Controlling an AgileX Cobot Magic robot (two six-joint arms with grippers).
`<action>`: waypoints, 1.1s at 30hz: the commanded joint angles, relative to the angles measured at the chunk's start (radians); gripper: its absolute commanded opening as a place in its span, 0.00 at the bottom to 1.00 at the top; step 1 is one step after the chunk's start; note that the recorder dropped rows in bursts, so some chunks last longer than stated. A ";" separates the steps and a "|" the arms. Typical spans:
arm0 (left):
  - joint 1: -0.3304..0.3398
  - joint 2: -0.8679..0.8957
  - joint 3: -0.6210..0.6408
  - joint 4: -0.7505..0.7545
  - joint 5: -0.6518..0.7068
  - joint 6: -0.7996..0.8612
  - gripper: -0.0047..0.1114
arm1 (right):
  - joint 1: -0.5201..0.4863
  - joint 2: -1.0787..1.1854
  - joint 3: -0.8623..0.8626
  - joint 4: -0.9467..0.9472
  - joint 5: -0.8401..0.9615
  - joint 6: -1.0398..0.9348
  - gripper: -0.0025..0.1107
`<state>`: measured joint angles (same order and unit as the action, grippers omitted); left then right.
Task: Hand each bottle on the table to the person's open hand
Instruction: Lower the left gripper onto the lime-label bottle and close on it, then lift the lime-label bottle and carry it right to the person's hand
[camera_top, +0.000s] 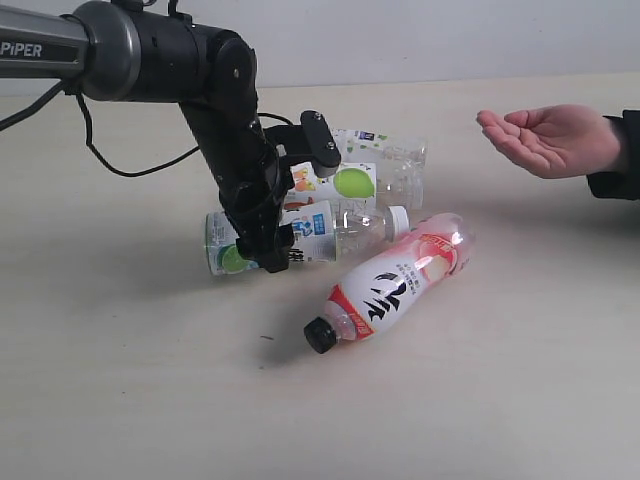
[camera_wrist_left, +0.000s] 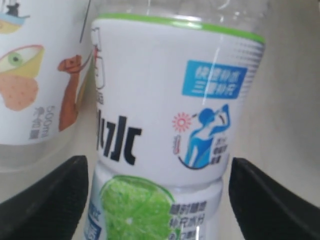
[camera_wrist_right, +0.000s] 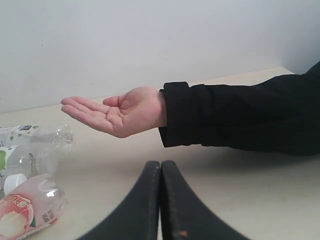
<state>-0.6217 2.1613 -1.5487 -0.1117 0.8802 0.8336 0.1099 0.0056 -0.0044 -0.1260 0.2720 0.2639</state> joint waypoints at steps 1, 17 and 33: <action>-0.006 0.011 -0.002 0.004 0.005 0.004 0.68 | -0.005 -0.006 0.004 -0.007 -0.009 -0.001 0.02; -0.006 0.027 -0.002 0.009 0.002 0.026 0.16 | -0.005 -0.006 0.004 -0.007 -0.009 -0.001 0.02; -0.006 -0.076 -0.002 -0.010 0.060 -0.002 0.04 | -0.005 -0.006 0.004 -0.007 -0.009 -0.001 0.02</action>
<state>-0.6217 2.1270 -1.5487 -0.1078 0.9337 0.8410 0.1099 0.0056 -0.0044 -0.1260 0.2720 0.2639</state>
